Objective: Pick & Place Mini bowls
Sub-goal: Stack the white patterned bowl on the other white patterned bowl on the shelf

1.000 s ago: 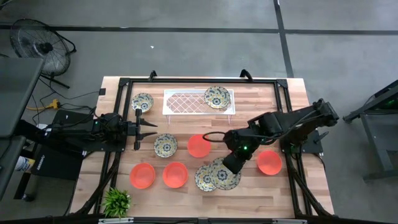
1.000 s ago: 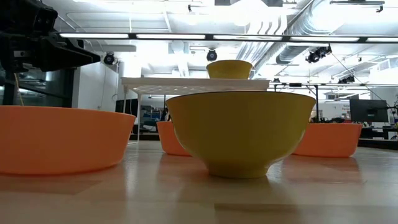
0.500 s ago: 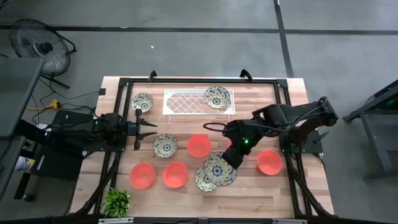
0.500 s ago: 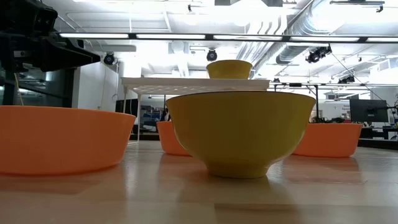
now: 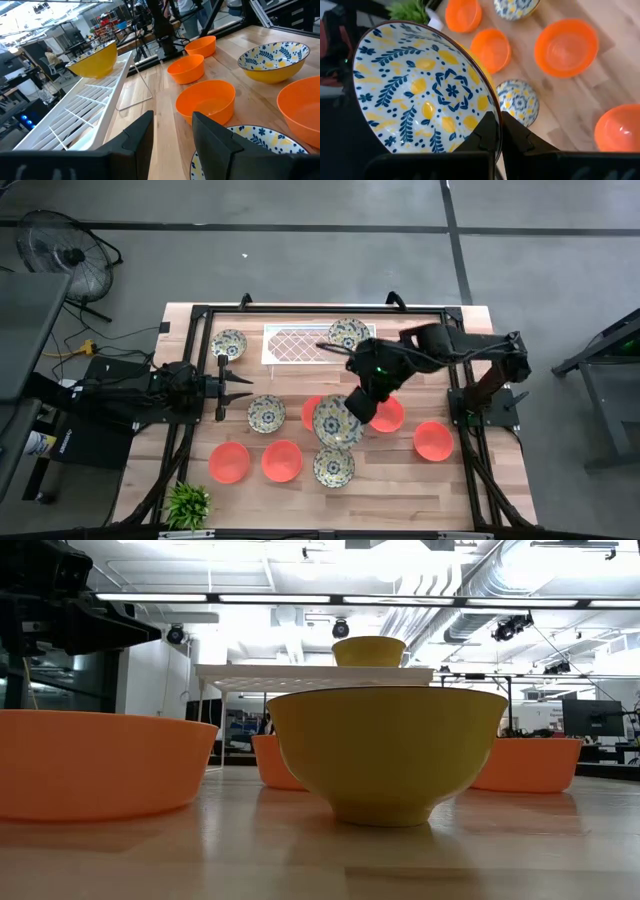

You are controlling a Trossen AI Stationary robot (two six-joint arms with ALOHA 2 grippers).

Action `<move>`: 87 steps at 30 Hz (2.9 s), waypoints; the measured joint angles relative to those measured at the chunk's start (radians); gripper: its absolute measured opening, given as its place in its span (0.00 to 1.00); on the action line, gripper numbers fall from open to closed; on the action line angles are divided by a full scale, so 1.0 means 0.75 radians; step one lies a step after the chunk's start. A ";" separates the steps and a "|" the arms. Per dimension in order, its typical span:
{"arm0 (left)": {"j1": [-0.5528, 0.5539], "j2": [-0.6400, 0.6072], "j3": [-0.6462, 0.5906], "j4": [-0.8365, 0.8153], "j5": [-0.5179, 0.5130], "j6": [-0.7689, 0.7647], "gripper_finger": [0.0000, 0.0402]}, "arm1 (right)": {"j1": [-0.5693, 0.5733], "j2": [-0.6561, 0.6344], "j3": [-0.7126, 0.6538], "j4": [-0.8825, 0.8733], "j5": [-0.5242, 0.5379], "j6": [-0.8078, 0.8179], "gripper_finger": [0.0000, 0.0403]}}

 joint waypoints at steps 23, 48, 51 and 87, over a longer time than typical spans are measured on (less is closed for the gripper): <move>0.000 0.000 0.000 0.000 0.000 0.000 0.33 | -0.467 0.038 0.073 -0.032 0.023 -0.318 0.00; 0.000 0.000 0.000 0.000 0.001 0.000 0.33 | -0.658 0.101 0.065 -0.004 0.053 -0.192 0.00; 0.000 0.000 0.000 0.000 0.000 0.000 0.33 | -0.658 0.117 0.065 -0.027 0.064 -0.160 0.00; 0.000 0.001 0.000 0.000 0.000 0.000 0.33 | -0.815 0.177 0.065 -0.339 0.075 -0.092 0.00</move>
